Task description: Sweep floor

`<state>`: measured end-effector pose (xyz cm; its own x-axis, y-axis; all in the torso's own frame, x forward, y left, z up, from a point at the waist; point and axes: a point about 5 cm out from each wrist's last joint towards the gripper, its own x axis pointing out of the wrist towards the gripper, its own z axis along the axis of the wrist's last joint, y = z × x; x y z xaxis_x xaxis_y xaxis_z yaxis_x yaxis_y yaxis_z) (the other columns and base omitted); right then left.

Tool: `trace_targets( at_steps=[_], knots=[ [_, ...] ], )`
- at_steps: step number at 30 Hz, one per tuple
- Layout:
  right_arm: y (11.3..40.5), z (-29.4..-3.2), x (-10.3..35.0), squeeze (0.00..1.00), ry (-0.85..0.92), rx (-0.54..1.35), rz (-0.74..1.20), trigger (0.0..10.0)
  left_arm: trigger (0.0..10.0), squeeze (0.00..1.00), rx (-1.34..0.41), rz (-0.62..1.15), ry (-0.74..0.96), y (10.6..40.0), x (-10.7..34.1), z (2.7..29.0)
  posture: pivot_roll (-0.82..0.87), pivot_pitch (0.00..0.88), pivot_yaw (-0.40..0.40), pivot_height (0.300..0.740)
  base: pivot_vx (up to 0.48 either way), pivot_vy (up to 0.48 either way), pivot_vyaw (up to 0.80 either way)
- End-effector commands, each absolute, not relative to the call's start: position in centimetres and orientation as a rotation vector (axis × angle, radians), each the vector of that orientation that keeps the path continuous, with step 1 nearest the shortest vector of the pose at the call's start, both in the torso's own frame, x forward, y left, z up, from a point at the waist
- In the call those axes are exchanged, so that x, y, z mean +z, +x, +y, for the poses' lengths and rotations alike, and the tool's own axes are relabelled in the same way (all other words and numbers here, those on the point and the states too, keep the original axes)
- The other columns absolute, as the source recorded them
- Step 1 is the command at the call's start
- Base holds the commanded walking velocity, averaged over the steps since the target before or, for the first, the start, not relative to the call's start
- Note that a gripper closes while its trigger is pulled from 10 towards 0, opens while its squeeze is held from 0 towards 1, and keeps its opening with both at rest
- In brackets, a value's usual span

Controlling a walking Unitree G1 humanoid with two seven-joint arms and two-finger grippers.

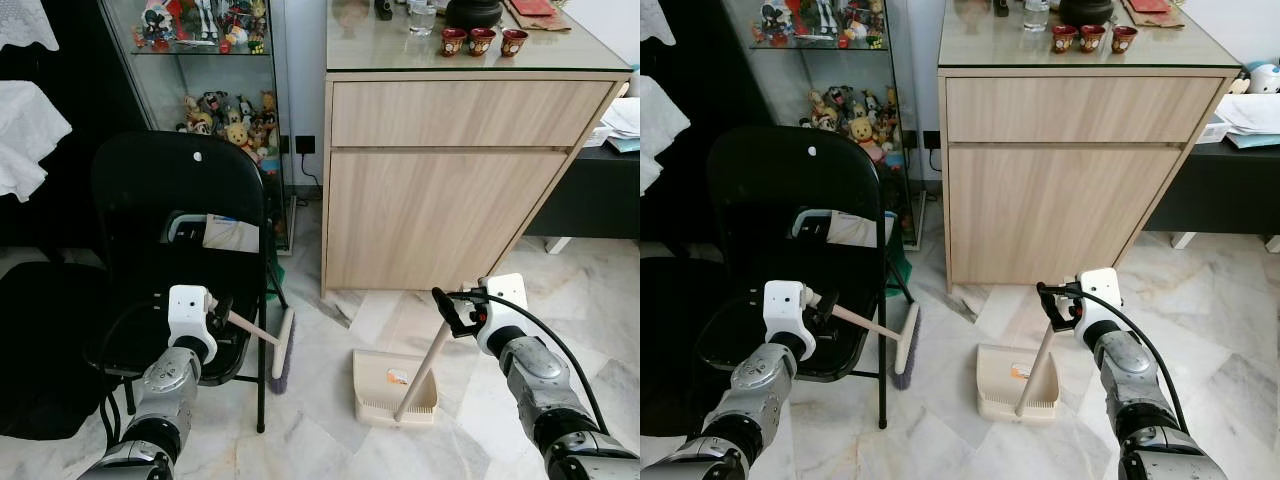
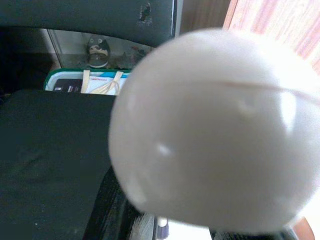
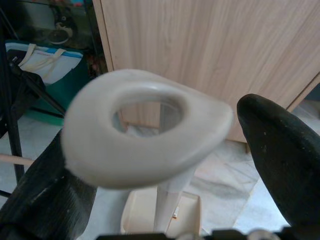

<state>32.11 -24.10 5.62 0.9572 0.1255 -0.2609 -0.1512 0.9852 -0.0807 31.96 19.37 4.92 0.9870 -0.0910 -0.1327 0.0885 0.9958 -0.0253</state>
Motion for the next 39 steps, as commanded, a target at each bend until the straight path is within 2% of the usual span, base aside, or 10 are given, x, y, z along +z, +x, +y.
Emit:
trace_targets(
  at_steps=[1, 2, 3, 29, 39],
  knots=[
    [32.18, -24.26, 5.69, 0.00, -0.113, 0.134, 0.262, 10.0, 10.0, 0.00, -0.073, 0.159, 0.008, 31.75, 4.69, 20.21, 0.07, 0.084, 0.016, 0.740, 0.000, 0.000, 0.00],
    [32.19, -24.26, 5.70, 0.00, -0.113, 0.133, 0.262, 10.0, 10.0, 0.00, -0.074, 0.159, 0.008, 31.75, 4.69, 20.21, 0.07, 0.084, 0.016, 0.740, 0.000, 0.000, 0.00],
    [32.20, -24.30, 5.72, 0.00, -0.113, 0.130, 0.262, 0.2, 10.0, 0.00, -0.074, 0.159, 0.009, 31.75, 4.70, 20.22, 0.08, 0.085, 0.017, 0.740, 0.000, 0.000, 0.00],
    [31.92, -23.99, 5.25, 0.00, -0.099, 0.136, 0.269, 0.0, 10.0, 0.00, -0.073, 0.164, 0.008, 31.61, 4.52, 20.13, 0.07, 0.101, 0.017, 0.740, 0.000, 0.000, 0.00],
    [31.84, -24.40, 5.34, 0.00, -0.093, 0.076, 0.248, 0.0, 10.0, 0.00, -0.074, 0.163, 0.006, 31.64, 4.53, 20.06, 0.07, 0.105, 0.017, 0.740, 0.000, 0.000, 0.00]
  ],
)
